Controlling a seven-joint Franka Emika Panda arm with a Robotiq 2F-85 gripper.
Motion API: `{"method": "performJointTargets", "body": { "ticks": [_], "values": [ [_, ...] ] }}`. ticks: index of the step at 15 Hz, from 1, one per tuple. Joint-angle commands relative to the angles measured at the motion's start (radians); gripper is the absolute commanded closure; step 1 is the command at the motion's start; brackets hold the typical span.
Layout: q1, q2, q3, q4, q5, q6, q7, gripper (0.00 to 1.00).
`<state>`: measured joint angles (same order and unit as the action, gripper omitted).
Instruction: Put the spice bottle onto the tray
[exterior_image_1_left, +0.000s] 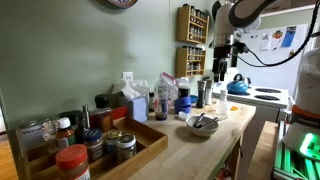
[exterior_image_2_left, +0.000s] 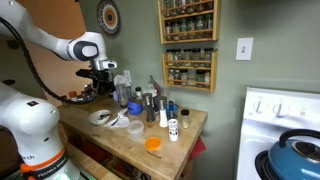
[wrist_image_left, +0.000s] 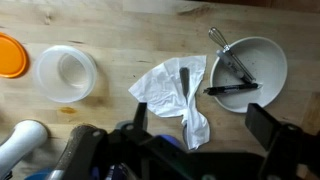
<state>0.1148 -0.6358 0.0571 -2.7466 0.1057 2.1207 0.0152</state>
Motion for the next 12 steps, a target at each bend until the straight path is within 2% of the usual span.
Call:
{"method": "performJointTargets", "body": {
  "ticks": [1,10,11,12],
  "values": [
    [-0.003,0.0,0.002,0.001,0.002,-0.003,-0.002,0.0],
    [-0.003,0.0,0.002,0.001,0.001,-0.003,-0.002,0.0],
    [-0.011,-0.003,0.009,0.002,0.006,0.025,0.025,0.0],
    [-0.021,0.025,0.007,0.022,0.04,0.107,0.075,0.0]
  ]
}}
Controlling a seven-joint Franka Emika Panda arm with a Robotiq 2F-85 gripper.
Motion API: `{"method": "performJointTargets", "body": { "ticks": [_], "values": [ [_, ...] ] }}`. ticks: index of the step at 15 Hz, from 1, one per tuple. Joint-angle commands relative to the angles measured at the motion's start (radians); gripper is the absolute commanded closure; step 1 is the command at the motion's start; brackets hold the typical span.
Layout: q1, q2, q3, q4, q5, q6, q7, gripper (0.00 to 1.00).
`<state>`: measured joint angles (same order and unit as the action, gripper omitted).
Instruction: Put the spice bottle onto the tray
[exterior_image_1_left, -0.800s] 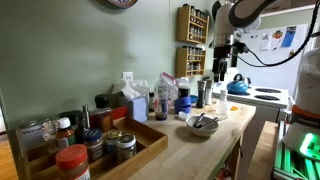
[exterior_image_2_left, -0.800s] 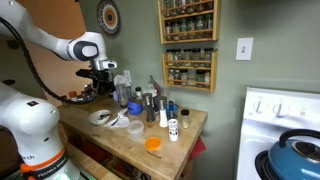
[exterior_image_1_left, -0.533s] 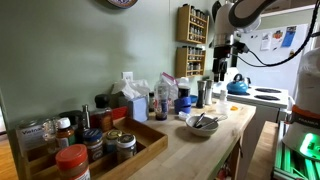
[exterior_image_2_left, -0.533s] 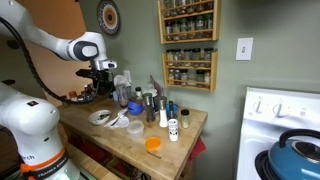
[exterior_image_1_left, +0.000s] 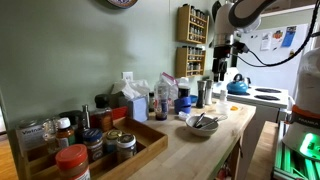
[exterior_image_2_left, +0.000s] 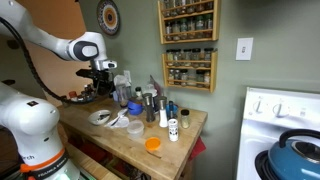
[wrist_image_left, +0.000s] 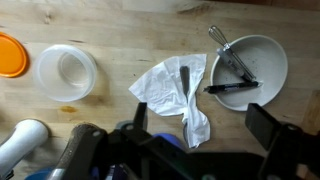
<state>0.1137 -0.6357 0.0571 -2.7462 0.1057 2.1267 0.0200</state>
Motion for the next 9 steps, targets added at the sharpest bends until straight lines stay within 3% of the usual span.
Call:
{"method": "performJointTargets", "body": {
  "ticks": [1,4,9],
  "values": [
    [-0.034,0.037,0.006,0.028,0.028,0.155,0.08,0.0],
    [-0.125,0.113,-0.017,0.055,-0.031,0.347,0.12,0.0],
    [-0.193,0.271,-0.073,0.136,-0.054,0.475,0.081,0.0]
  ]
}}
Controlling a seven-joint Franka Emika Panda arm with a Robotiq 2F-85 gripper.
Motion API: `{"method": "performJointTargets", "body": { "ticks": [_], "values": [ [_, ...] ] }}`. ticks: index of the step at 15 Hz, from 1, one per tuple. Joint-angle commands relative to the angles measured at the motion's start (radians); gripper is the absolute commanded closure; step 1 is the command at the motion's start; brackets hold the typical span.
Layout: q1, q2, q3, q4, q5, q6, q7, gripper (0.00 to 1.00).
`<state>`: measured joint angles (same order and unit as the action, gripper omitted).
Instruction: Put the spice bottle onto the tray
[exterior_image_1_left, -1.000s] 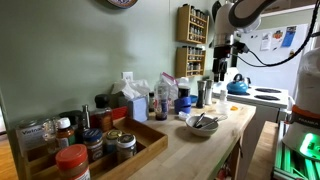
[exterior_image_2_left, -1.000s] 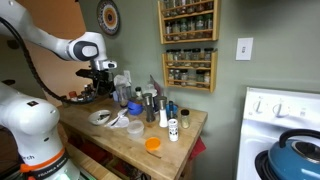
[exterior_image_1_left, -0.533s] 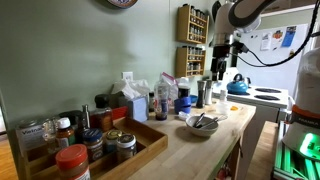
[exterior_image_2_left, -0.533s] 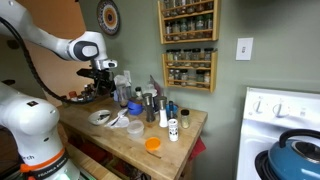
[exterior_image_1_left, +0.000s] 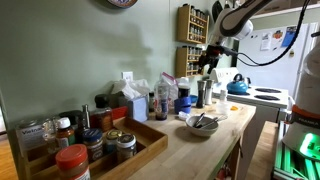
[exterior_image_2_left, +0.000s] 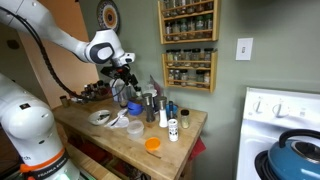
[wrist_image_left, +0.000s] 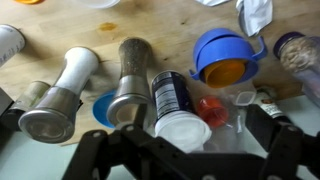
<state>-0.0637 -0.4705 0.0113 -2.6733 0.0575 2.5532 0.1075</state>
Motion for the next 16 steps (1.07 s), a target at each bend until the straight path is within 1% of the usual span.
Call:
{"method": "performJointTargets", "body": {
  "ticks": [1,2,4,5,8,11,15,16],
  "values": [
    [-0.006,0.032,-0.016,0.017,-0.006,0.018,0.001,0.0],
    [-0.009,0.055,-0.023,0.031,-0.005,0.024,-0.002,0.0],
    [-0.007,0.058,-0.022,0.034,-0.005,0.024,-0.002,0.0],
    [-0.048,0.097,0.0,0.044,-0.059,0.058,0.038,0.0],
    [-0.081,0.132,-0.012,0.053,-0.114,0.035,0.044,0.0],
    [-0.063,0.178,-0.034,0.054,-0.084,0.046,0.024,0.0],
    [-0.049,0.255,-0.051,0.07,-0.049,0.146,0.012,0.0],
    [-0.054,0.273,-0.048,0.079,-0.058,0.168,0.022,0.0]
  ]
}}
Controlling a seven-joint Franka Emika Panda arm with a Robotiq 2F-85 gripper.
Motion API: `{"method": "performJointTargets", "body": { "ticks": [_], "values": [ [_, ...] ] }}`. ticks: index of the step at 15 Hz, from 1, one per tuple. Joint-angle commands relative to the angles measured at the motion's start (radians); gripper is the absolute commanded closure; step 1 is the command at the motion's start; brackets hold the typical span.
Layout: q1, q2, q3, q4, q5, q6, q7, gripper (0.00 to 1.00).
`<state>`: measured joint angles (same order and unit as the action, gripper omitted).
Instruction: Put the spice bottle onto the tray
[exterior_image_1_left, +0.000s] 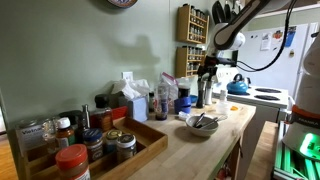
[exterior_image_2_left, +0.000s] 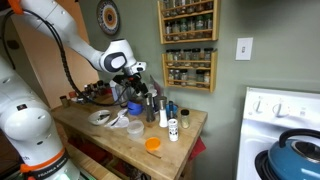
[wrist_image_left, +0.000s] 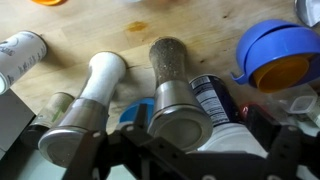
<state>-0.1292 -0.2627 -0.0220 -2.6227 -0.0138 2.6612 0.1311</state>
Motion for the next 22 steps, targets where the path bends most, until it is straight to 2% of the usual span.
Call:
{"method": "performJointTargets", "body": {
  "ticks": [1,12,13,14,18,19,22],
  "values": [
    [0.013,0.08,-0.016,0.035,0.018,0.077,-0.003,0.0],
    [-0.008,0.183,-0.01,0.111,-0.085,0.108,0.076,0.0],
    [-0.015,0.188,-0.008,0.117,-0.125,0.097,0.101,0.08],
    [-0.017,0.192,-0.009,0.123,-0.15,0.083,0.117,0.26],
    [-0.015,0.195,-0.013,0.13,-0.219,0.085,0.171,0.56],
    [-0.013,0.191,-0.013,0.131,-0.23,0.075,0.182,0.57],
    [0.036,0.1,-0.014,0.125,-0.049,-0.038,0.053,0.58]
  ]
}}
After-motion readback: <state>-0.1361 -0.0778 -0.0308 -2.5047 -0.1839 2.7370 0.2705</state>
